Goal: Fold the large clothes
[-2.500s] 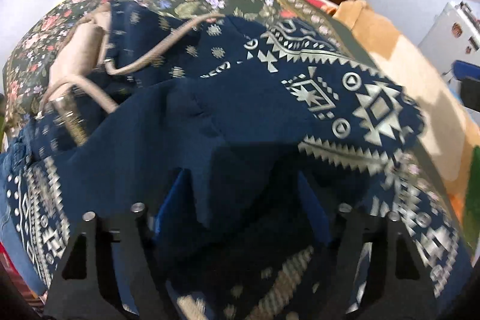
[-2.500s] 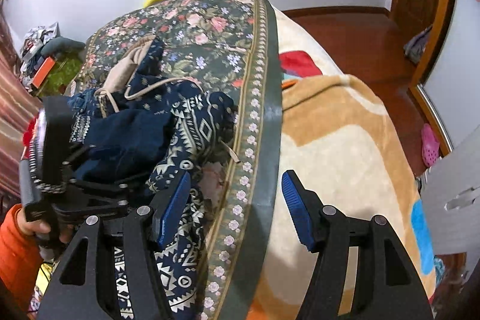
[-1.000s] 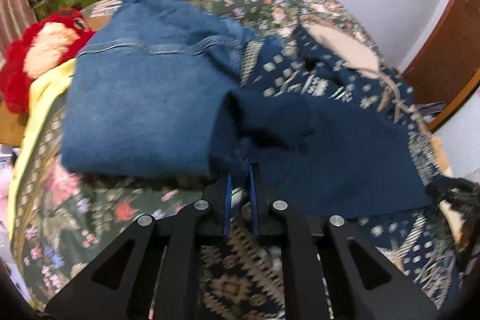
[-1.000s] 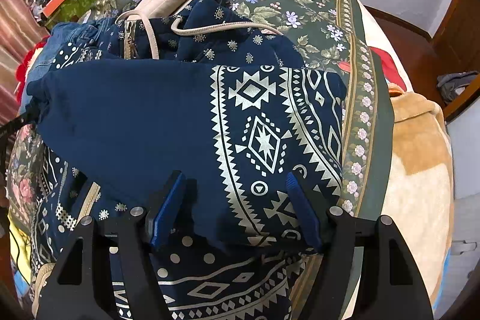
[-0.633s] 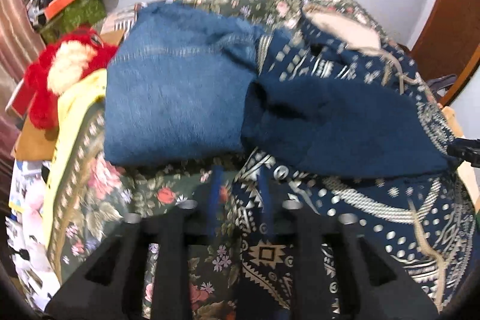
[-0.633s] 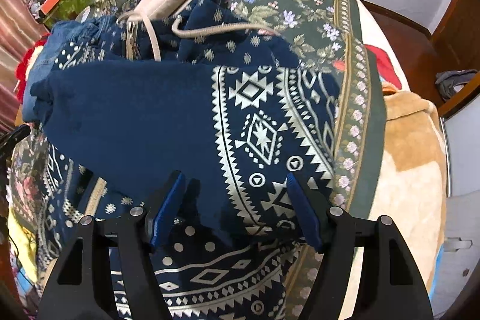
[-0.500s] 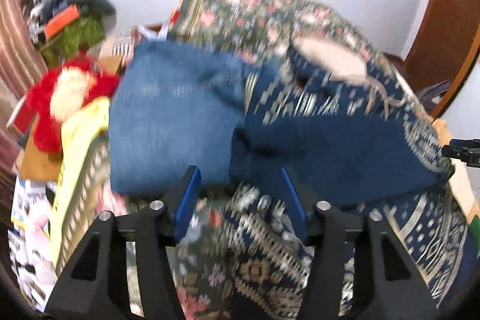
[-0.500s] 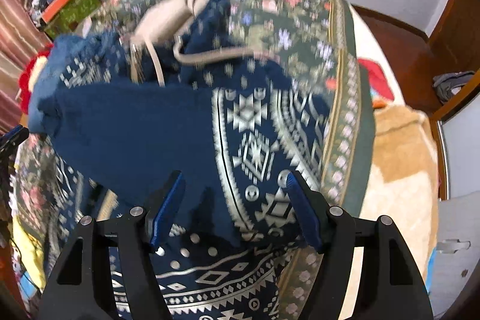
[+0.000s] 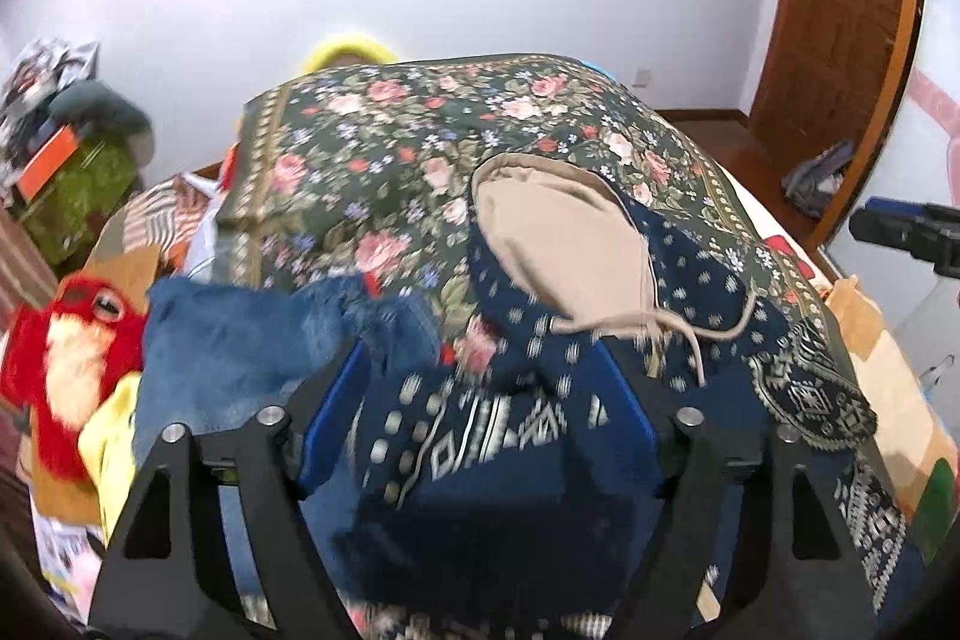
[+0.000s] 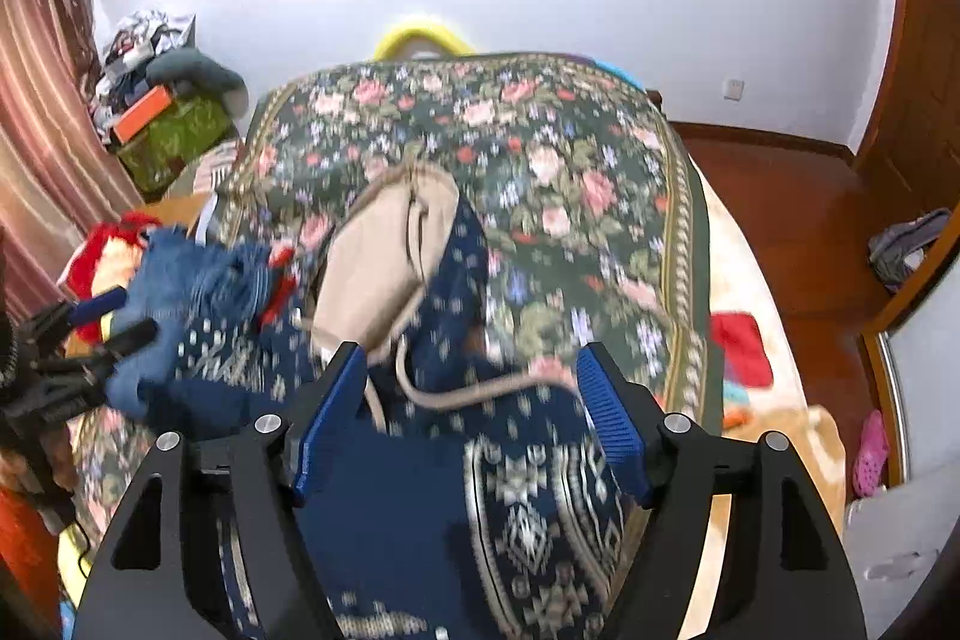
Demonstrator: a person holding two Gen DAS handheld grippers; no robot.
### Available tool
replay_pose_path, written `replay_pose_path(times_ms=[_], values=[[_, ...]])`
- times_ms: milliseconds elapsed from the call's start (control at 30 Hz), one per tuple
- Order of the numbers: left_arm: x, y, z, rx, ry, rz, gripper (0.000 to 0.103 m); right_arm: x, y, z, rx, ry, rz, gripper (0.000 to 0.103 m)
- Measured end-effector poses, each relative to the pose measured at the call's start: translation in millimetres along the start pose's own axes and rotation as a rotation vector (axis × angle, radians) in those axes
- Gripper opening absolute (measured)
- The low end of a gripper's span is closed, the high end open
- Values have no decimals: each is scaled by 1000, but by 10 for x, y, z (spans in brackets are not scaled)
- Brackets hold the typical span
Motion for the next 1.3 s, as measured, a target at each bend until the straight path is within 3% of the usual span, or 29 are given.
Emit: replay_pose_path(times_ms=[100, 233, 467, 533, 667, 733, 800, 833, 900, 933, 1000, 1300], values=[[13, 265, 90, -22, -9, 15, 80, 41, 212, 58, -5, 74, 27, 70], [32, 740, 138, -114, -80, -39, 80, 76, 663, 23, -83, 153, 61, 70], [26, 1484, 15, -245, -189, -58, 80, 149, 1368, -146, -211, 200, 24, 70], [-13, 1641, -49, -265, -238, -55, 75, 125, 1535, -199, -229, 183, 7, 69], [-100, 1879, -170, -308, -319, -73, 53, 71, 1720, -263, -251, 138, -17, 56], [-133, 1943, -219, -321, -350, -72, 47, 39, 1757, -259, -222, 113, -44, 53], [-144, 1951, -234, -318, -355, -57, 45, -17, 1768, -238, -207, 84, -60, 27], [-149, 1928, -240, -313, -359, -47, 42, -44, 1768, -233, -213, 82, -49, 21], [-133, 1903, -250, -313, -339, -55, 28, -62, 1736, -223, -219, 96, -40, 11], [-123, 1884, -261, -321, -323, -53, 26, -61, 1732, -213, -218, 103, -38, 11], [-126, 1812, -249, -314, -317, -53, 14, -57, 1662, -197, -204, 112, -37, 9], [1, 904, 179, -144, -196, -73, 8, -211, 906, -26, -108, 75, 17, 8]])
Point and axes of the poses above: each gripper's, at about its wrist camera, not at the fingertips, and y roughly the way its jaws point, x to its right, z to its top, the point moved 5 cm from there along y, roughly the way its jaws point, and after that the axes turned 8 degrees about x, right-handed, at the moved point
